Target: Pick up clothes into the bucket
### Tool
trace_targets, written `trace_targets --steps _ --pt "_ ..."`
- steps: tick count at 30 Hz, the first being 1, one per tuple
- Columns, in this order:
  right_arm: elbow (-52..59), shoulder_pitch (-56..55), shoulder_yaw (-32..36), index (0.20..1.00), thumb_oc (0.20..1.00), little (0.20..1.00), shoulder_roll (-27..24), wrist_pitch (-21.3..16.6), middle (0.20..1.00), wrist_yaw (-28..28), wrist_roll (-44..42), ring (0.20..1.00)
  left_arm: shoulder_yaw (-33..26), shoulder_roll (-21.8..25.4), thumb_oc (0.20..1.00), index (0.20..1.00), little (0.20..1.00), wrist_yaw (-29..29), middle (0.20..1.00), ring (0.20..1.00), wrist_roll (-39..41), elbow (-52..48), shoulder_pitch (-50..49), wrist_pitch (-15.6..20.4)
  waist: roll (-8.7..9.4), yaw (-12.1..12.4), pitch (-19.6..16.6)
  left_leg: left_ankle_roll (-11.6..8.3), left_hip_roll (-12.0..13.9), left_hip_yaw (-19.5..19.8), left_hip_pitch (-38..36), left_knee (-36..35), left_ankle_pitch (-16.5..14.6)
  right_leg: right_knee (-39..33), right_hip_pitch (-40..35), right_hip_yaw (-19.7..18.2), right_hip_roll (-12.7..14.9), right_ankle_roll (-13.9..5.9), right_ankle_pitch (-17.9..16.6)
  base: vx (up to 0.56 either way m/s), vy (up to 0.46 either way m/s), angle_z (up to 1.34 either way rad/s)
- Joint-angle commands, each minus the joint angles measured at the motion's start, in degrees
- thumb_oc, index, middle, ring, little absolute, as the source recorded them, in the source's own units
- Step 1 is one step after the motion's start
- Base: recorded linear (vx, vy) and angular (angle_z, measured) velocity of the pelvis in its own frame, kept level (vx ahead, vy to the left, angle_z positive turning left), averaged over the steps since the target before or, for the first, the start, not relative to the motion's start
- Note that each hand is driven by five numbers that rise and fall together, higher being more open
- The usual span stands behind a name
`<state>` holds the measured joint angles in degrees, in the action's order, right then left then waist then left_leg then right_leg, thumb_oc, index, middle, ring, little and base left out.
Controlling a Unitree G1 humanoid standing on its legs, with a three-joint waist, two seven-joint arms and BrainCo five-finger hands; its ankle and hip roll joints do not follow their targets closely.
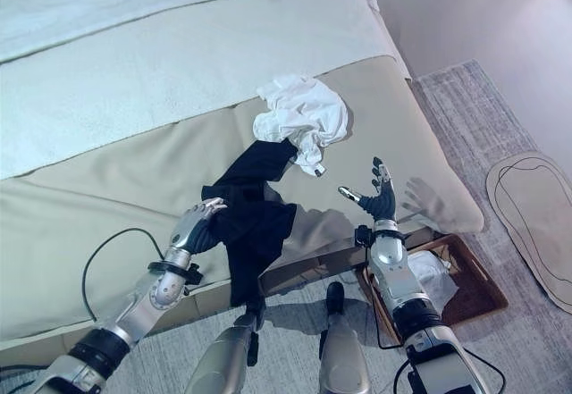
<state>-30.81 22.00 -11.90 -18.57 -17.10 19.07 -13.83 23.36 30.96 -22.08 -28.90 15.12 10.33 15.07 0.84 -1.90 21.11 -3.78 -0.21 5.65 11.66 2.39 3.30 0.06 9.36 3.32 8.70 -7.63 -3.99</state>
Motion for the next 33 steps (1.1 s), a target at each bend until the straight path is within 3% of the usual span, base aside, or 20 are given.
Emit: trace_targets --steps 1,6,7,11,13,19,27,33 --pt "0.78 -0.2 1.06 1.0 1.0 1.0 0.04 -1.26 1.0 -0.59 3.02 1.0 -3.72 0.79 0.2 0.2 0.2 2.26 0.2 0.2 7.07 -10.07 -0.64 6.42 1.78 1.49 -4.42 1.64 -1.65 -1.97 0.36 5.67 -5.53 0.79 1.14 1.62 1.08 -1.19 -2.53 0.06 -0.003 0.06" --pt "1.47 1.1 -1.87 1.0 1.0 1.0 -1.67 -0.44 1.0 -2.35 7.27 1.0 -5.71 3.78 0.2 0.2 0.2 6.25 0.2 0.2 15.56 -18.95 0.22 8.63 1.61 1.48 -5.7 1.6 -1.48 -2.04 -0.94 5.08 -5.53 0.52 0.08 1.72 0.95 -1.22 -2.35 0.05 0.005 0.04" --pt "1.65 2.01 -4.48 1.0 1.0 1.0 -3.04 0.07 1.0 -5.15 8.31 1.0 -6.14 5.69 0.2 0.2 0.2 8.73 0.2 0.2 20.36 -22.98 2.14 9.67 1.65 1.51 -6.48 1.56 -1.41 -2.08 -1.7 4.63 -5.57 0.34 -0.47 1.67 0.82 -1.26 -2.32 0.05 -0.005 0.01" --pt "3.14 4.27 -9.2 1.0 1.0 1.0 -5.58 0.36 1.0 -9.46 9.86 1.0 -6.25 8.65 0.2 0.2 0.2 12.7 0.2 0.2 27.19 -27.78 6.26 10.25 1.71 1.65 -7.64 1.43 -1.26 -2.1 -2.78 4.16 -5.64 -0.04 -1.56 1.76 0.76 -1.33 -2.19 0.05 -0.007 -0.01" --pt "7.26 4.92 -12.51 1.0 1.0 1.0 -8.03 0.01 1.0 -15.09 7.85 1.0 -5.6 10.61 0.2 0.2 0.2 17.81 0.2 0.2 35.08 -31.65 10.45 10.42 1.8 1.74 -8.93 1.35 -1.24 -1.94 -3.98 3.71 -5.66 -0.29 -2.69 1.95 0.71 -1.31 -2.02 0.07 -0.009 -0.03" --pt "12.85 5.87 -15.96 1.0 1.0 1.0 -10.2 0.12 1.0 -21.22 5.75 1.0 -3.94 11.06 0.2 0.2 0.2 24.29 0.2 0.2 48.18 -33.47 15.26 9.65 1.88 2.01 -11.18 1.16 -0.9 -1.66 -6.55 2.41 -5.62 -1.15 -5.08 2.46 0.6 -1.33 -1.84 0.08 -0.005 0.03" --pt "16.34 4.56 -15.08 1.0 1.0 1.0 -9.99 -0.14 1.0 -25.22 -0.3 1.0 -4.96 10.31 0.2 0.2 0.2 23.96 0.2 0.2 44.45 -30.1 15.43 9.42 1.98 2.18 -12.64 1.04 -0.38 -1.88 -8.58 0.91 -5.38 -2.01 -6.89 2.94 0.38 -1.35 -1.62 0.04 -0.002 0.01" --pt "14.76 3.73 -13.53 1.0 1.0 1.0 -2.48 -0.22 1.0 -25.96 -9.97 1.0 -5.11 4.25 0.2 0.2 0.2 24.84 0.2 0.2 46.0 -28.65 12.41 8.83 2.0 2.16 -13.43 1.26 -0.21 -2.24 -9.45 0.49 -5.42 -2.21 -7.55 2.77 0.34 -1.39 -1.53 0.01 0.0 0.0"
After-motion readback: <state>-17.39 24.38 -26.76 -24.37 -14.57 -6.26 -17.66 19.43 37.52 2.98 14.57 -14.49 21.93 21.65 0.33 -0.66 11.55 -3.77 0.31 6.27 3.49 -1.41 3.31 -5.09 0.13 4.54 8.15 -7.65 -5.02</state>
